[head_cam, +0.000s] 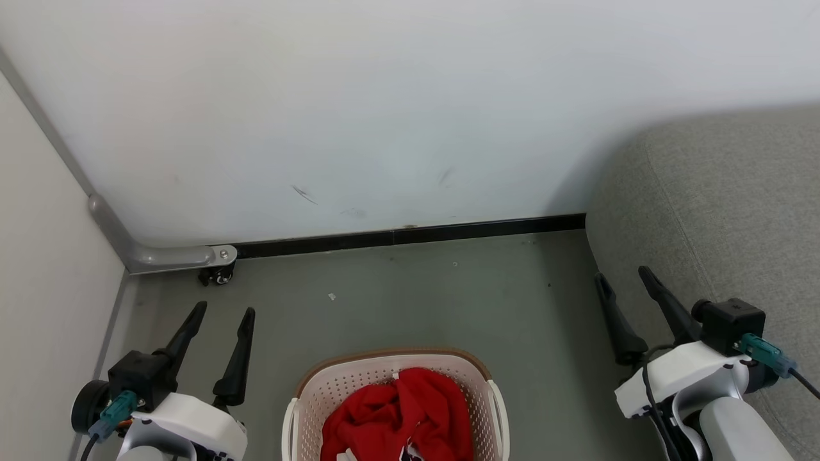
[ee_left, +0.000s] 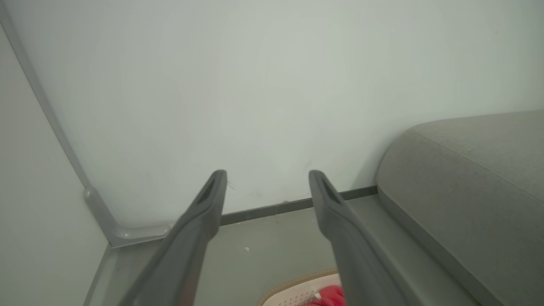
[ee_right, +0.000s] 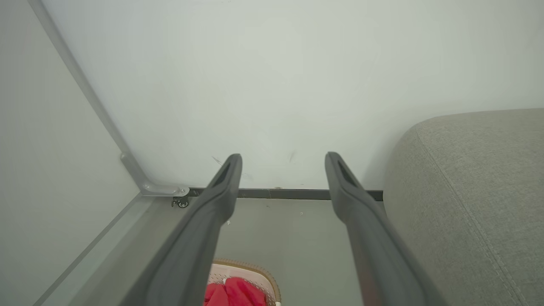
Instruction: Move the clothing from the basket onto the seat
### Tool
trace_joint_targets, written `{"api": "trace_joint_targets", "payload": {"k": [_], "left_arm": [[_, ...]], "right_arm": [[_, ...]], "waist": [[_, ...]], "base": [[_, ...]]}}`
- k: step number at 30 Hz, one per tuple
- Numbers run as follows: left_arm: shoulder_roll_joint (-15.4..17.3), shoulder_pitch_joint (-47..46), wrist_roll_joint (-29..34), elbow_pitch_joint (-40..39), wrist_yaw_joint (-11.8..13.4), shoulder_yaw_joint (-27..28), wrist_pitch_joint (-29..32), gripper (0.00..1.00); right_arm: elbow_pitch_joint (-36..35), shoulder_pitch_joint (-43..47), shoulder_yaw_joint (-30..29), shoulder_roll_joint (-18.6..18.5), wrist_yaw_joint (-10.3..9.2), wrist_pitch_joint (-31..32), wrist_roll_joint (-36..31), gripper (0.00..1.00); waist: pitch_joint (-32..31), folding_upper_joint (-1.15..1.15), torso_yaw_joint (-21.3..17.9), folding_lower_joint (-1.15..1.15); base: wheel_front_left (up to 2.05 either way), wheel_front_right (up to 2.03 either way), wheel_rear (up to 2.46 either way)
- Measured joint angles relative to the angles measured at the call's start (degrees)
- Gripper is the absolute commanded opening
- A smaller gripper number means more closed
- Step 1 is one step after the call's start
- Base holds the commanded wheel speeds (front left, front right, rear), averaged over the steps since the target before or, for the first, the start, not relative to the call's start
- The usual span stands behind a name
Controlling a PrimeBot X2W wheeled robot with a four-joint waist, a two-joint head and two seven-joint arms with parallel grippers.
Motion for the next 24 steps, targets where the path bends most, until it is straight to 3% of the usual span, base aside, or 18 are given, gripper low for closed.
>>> {"api": "trace_joint_targets", "payload": {"k": [24], "left_arm": [[-1.53, -0.85, -2.0, 7.09, -0.49, -7.27, 0.01, 1.0]], "right_arm": [[-3.07, -3.71, -2.98, 0.67, 0.0, -0.02, -1.01, 1.0]], "waist": [[4.47, 0.0, -0.26, -0.01]], "base": [[0.0, 0.0, 0.0]]}}
